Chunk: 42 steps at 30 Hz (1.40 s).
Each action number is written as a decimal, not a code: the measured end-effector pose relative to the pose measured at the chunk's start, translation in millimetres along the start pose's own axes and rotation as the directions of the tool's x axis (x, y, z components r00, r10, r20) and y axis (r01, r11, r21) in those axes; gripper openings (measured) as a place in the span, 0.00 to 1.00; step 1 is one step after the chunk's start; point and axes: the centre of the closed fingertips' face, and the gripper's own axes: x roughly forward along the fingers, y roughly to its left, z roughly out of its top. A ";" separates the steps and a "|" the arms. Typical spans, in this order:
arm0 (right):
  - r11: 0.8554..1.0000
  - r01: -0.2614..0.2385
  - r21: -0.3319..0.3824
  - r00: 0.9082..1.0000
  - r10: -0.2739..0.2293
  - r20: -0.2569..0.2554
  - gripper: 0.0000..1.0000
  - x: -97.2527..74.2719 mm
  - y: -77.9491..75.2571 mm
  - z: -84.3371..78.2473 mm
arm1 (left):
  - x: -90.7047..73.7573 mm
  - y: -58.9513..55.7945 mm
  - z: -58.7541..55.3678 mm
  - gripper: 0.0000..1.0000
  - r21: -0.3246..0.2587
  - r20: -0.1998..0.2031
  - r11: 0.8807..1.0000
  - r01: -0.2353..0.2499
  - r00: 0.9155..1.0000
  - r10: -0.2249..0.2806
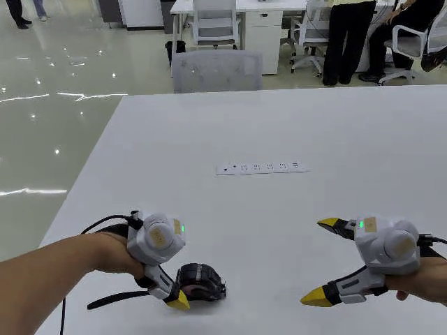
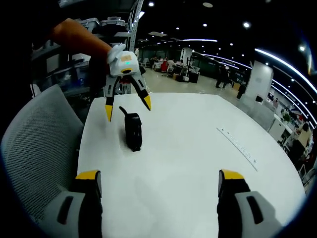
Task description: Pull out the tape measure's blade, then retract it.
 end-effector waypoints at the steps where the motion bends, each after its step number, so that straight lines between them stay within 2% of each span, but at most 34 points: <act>1: 1.000 -0.005 -0.002 1.000 0.005 0.000 0.99 2.5 0.3 1.5 | 3.2 0.1 -1.5 0.75 0.002 -0.013 1.000 0.001 1.000 -0.001; 2: 1.000 -0.012 -0.012 1.000 0.012 0.001 0.99 6.5 0.7 4.2 | 7.1 -0.1 -4.7 0.74 0.023 -0.037 1.000 0.000 0.999 0.001; 3: 1.000 -0.019 -0.022 1.000 0.019 0.002 0.99 9.4 1.2 5.9 | 9.3 -1.3 -4.9 0.74 0.035 -0.042 0.999 0.003 0.999 -0.001; 6: 0.999 -0.032 -0.030 0.999 0.032 0.006 0.98 18.6 0.6 11.0 | 16.1 -2.8 -4.4 0.72 0.040 -0.051 0.999 0.016 0.999 -0.013; 9: 0.999 -0.040 -0.031 0.999 0.040 0.009 0.98 26.0 0.4 15.5 | 19.7 -0.7 -0.2 0.63 0.069 -0.052 0.997 0.020 0.999 -0.017; 11: 0.998 -0.053 -0.033 0.999 0.053 0.002 0.97 32.5 1.4 15.7 | 21.9 -0.5 2.7 0.62 0.056 -0.045 0.998 0.028 0.999 -0.026; 13: 0.998 -0.059 -0.035 0.998 0.059 0.001 0.97 37.9 1.7 16.7 | 24.1 -0.8 2.1 0.62 0.070 -0.056 0.997 0.028 0.998 -0.024; 16: 0.997 -0.068 -0.033 0.998 0.068 -0.002 0.96 46.1 3.0 18.2 | 29.0 -5.7 2.3 0.56 0.097 -0.061 0.993 0.069 0.996 -0.063; 20: 0.995 -0.088 -0.036 0.996 0.088 0.001 0.95 57.9 7.8 23.9 | 33.6 -5.8 1.9 0.50 0.101 -0.071 0.993 0.059 0.996 -0.052; 22: 0.994 -0.101 -0.040 0.995 0.101 -0.003 0.94 64.1 10.3 25.5 | 36.6 -5.1 0.5 0.44 0.118 -0.081 0.991 0.056 0.996 -0.047; 23: 0.993 -0.107 -0.044 0.994 0.106 -0.006 0.94 66.5 11.2 26.1 | 37.4 -3.8 0.1 0.38 0.130 -0.087 0.990 0.051 0.995 -0.039; 24: 0.993 -0.111 -0.046 0.994 0.110 -0.010 0.94 69.2 12.4 26.9 | 37.6 0.4 0.3 0.35 0.136 -0.087 0.990 0.030 0.996 -0.018; 25: 0.992 -0.114 -0.046 0.993 0.113 -0.011 0.94 71.0 13.0 27.8 | 37.8 -1.4 -0.3 0.33 0.122 -0.091 0.992 0.043 0.995 -0.032; 30: 0.990 -0.131 -0.047 0.991 0.131 -0.016 0.91 81.9 15.7 31.1 | 39.4 -0.2 -1.2 0.34 0.087 -0.094 0.995 0.054 0.995 -0.045; 42: 0.979 -0.189 -0.071 0.981 0.186 -0.049 0.81 103.1 26.3 28.6 | 40.3 -0.5 -1.5 0.33 0.075 -0.127 0.995 0.071 0.990 -0.061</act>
